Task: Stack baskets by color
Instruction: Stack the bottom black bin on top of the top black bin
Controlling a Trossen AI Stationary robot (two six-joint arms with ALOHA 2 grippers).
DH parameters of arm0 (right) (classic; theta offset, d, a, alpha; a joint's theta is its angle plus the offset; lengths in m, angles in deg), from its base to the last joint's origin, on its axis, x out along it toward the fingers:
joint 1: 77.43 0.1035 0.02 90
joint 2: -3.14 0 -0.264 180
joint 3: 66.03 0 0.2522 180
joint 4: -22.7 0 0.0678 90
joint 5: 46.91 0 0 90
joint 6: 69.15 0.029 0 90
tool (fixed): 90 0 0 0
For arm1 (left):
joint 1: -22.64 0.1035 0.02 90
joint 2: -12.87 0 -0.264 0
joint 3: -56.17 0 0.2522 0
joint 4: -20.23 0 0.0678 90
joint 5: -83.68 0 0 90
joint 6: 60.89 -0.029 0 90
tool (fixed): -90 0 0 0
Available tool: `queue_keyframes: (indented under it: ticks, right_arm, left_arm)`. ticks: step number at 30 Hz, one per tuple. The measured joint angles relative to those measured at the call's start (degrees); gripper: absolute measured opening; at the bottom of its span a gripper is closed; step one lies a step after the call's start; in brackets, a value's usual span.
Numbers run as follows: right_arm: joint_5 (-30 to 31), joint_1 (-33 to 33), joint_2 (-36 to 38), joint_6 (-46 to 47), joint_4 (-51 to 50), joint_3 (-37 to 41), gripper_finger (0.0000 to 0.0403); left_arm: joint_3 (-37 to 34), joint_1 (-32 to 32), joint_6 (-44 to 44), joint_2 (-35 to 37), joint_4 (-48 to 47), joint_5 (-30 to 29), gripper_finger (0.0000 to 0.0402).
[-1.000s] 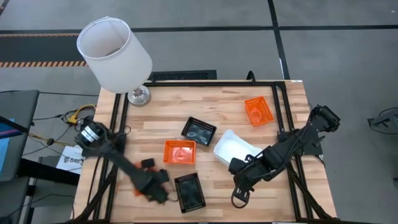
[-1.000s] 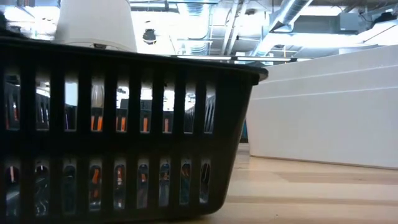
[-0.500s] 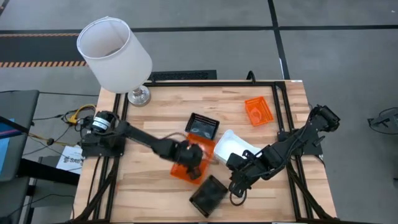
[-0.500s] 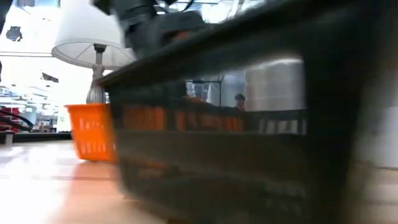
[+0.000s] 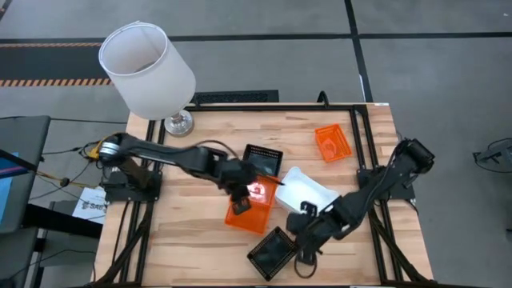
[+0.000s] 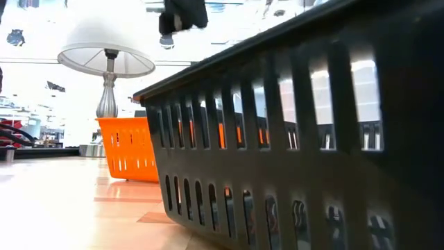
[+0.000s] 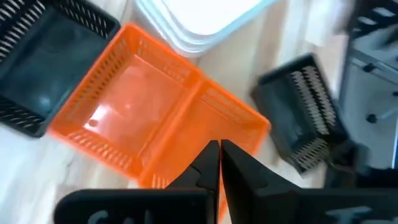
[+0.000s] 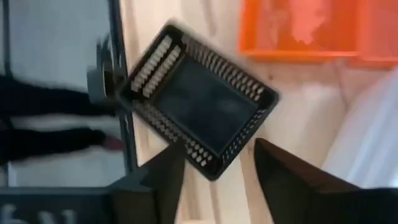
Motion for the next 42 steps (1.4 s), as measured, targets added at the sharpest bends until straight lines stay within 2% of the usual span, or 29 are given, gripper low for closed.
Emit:
queue_keyframes:
  ticks: [4, 10, 16, 20, 23, 25, 28, 29, 33, 37, 40, 42]
  right_arm:
    - [-1.81, 0.33, -5.51, -10.85, 5.65, 0.11, 0.0251]
    - [-9.96, 0.15, -13.28, -26.65, 10.7, 0.14, 0.025]
    - [-17.4, -0.28, -18.13, -29.18, 10.85, 0.04, 0.0245]
    - [-17.4, -0.34, -20.57, -28.34, 9.34, 0.11, 0.0239]
    - [-15.98, -0.35, -21.3, -26.7, 9.35, -0.08, 0.0197]
    - [-15.33, -0.33, -21.39, -26.23, 8.35, -0.26, 0.0142]
    - [-15.54, -0.39, -20.44, -25.62, 5.62, -2.12, 0.0036]
    - [-15.58, -0.4, -19.78, -25.65, 4.26, -2.82, 0.002]
    - [-18.51, -1.0, -16.14, -26.39, -2.14, -6.14, 0.0006]
    - [-23.41, -3.99, -7.7, -29.3, -8.02, -8.35, 0.0004]
    - [-23.25, -8.62, -0.69, -29.16, -8.89, -8.69, 0.0003]
    - [-19.17, -12.17, 3.95, -27.75, -5.96, -8.9, 0.0002]
  left_arm:
    - [1.73, -2.29, 0.0, 6.86, -4.72, -5.23, 0.0022]
    - [1.77, -5.85, 5.38, 17.11, -6.58, -11.65, 0.0104]
    - [1.77, -9.34, 12.75, 24.02, -6.87, -13.44, 0.0189]
    - [1.75, -11.42, 16.38, 26.18, -7.4, -17.59, 0.0214]
    - [1.73, -12.95, 19.27, 26.79, -8.84, -19.15, 0.0216]
    - [1.75, -13.42, 20.54, 26.92, -8.7, -19.17, 0.0211]
    - [1.73, -14.45, 22.83, 27.07, -9.08, -19.19, 0.0199]
    - [1.73, -14.56, 23.24, 27.2, -9.28, -19.13, 0.0194]
    - [1.73, -15.07, 23.83, 27.7, -9.44, -19.24, 0.0175]
    - [1.73, -15.17, 23.62, 28.26, -9.35, -19.93, 0.0161]
    - [1.73, -15.17, 22.23, 28.59, -9.4, -20.1, 0.0155]
    - [1.73, -15.17, 21.47, 28.94, -9.38, -20.06, 0.0153]
